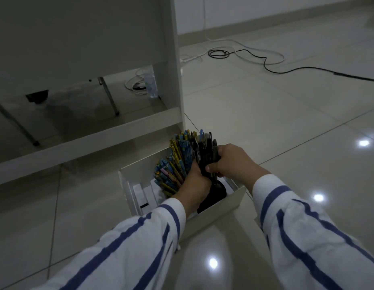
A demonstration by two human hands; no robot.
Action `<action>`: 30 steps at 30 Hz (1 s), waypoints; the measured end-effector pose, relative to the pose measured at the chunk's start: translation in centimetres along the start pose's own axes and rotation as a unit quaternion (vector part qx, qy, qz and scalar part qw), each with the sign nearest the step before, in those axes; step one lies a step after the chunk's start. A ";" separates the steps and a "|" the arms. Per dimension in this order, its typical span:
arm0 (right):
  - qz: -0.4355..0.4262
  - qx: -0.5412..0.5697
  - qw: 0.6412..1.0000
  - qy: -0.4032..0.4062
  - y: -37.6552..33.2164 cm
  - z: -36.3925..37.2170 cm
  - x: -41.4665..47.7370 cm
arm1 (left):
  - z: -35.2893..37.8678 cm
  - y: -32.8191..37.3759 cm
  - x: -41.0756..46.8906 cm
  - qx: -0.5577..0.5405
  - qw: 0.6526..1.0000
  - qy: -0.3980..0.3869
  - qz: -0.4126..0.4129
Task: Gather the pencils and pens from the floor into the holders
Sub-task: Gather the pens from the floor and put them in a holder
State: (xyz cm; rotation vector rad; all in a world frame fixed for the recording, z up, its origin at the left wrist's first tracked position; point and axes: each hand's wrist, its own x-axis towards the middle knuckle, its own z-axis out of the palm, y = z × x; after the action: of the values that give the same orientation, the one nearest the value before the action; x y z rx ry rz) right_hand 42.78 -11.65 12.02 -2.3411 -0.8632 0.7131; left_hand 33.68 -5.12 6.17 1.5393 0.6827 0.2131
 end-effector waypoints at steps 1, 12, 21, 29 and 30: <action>0.003 -0.001 1.000 -0.004 0.5 0.3 0.1 | 0.3 -0.4 0.0 -0.011 1.000 0.008 -0.005; 0.018 -0.049 0.999 -0.013 2.9 1.8 0.6 | 1.9 -1.5 1.0 -0.004 0.999 0.032 -0.026; 0.003 -0.046 0.999 -0.011 3.1 2.4 1.2 | 0.6 -1.2 -0.5 -0.027 0.998 0.033 -0.043; -0.024 -0.066 0.997 0.024 1.7 2.6 0.8 | -0.8 0.7 -2.1 0.011 0.999 0.037 0.003; -0.029 -0.067 0.997 0.036 1.3 2.7 0.7 | -1.0 1.0 -2.3 0.013 0.999 0.035 0.011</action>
State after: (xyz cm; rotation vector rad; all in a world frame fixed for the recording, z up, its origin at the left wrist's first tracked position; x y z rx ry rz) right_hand 42.12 -11.19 9.07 -2.4327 -0.9691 0.5603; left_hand 31.56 -5.43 7.87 1.5700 0.7269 0.2777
